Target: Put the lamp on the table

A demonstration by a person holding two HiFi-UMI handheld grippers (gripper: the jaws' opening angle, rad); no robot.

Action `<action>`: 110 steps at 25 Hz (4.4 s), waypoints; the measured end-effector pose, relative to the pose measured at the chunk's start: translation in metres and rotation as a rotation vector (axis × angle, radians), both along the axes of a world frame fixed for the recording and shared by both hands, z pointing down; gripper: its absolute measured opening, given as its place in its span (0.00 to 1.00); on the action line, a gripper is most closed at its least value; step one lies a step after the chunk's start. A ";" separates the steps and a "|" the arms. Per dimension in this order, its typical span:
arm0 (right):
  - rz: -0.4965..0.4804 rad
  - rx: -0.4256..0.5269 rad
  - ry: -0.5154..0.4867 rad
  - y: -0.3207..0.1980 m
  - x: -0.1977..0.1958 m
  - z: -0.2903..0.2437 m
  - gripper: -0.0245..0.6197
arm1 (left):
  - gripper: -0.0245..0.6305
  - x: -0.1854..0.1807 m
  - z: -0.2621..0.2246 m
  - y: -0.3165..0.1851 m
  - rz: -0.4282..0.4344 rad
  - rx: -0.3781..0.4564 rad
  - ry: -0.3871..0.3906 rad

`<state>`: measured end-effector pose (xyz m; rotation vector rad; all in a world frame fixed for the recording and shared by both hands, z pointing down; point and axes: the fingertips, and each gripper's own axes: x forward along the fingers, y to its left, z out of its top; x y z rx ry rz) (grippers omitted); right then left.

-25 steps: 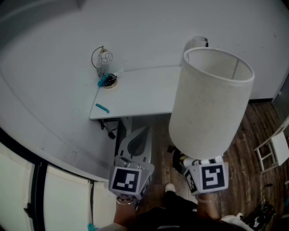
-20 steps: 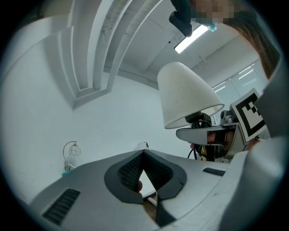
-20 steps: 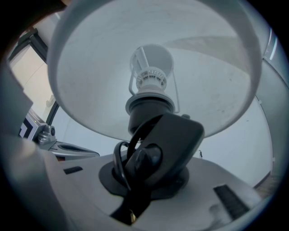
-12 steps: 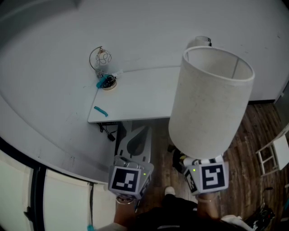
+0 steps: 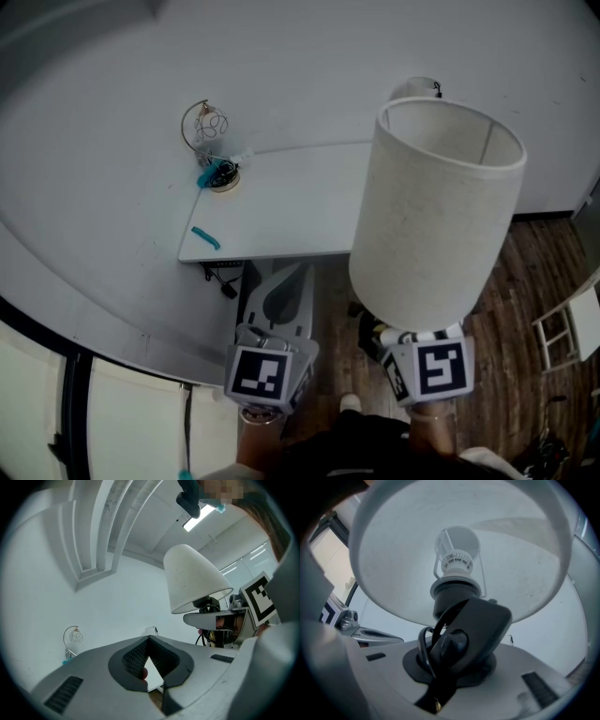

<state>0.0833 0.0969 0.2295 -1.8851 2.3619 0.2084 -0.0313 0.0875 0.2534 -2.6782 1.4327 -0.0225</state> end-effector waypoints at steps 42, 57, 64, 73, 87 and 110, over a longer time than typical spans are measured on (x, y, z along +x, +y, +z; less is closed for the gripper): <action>-0.053 0.011 0.011 -0.047 0.022 0.008 0.14 | 0.04 0.022 0.006 -0.037 -0.047 0.006 -0.013; -0.036 0.015 0.003 -0.068 0.021 0.011 0.14 | 0.04 0.015 0.008 -0.056 -0.051 0.006 -0.011; -0.035 0.007 0.002 -0.086 0.019 0.014 0.14 | 0.04 0.011 0.011 -0.074 -0.053 0.000 -0.009; -0.032 0.017 0.013 -0.109 0.019 0.016 0.14 | 0.04 0.013 0.011 -0.097 -0.048 0.000 -0.007; -0.024 0.036 0.026 -0.148 0.012 0.018 0.14 | 0.04 0.004 0.014 -0.137 -0.052 -0.007 -0.002; -0.014 0.022 0.028 -0.203 -0.006 0.038 0.14 | 0.04 -0.017 0.032 -0.192 -0.044 -0.041 -0.009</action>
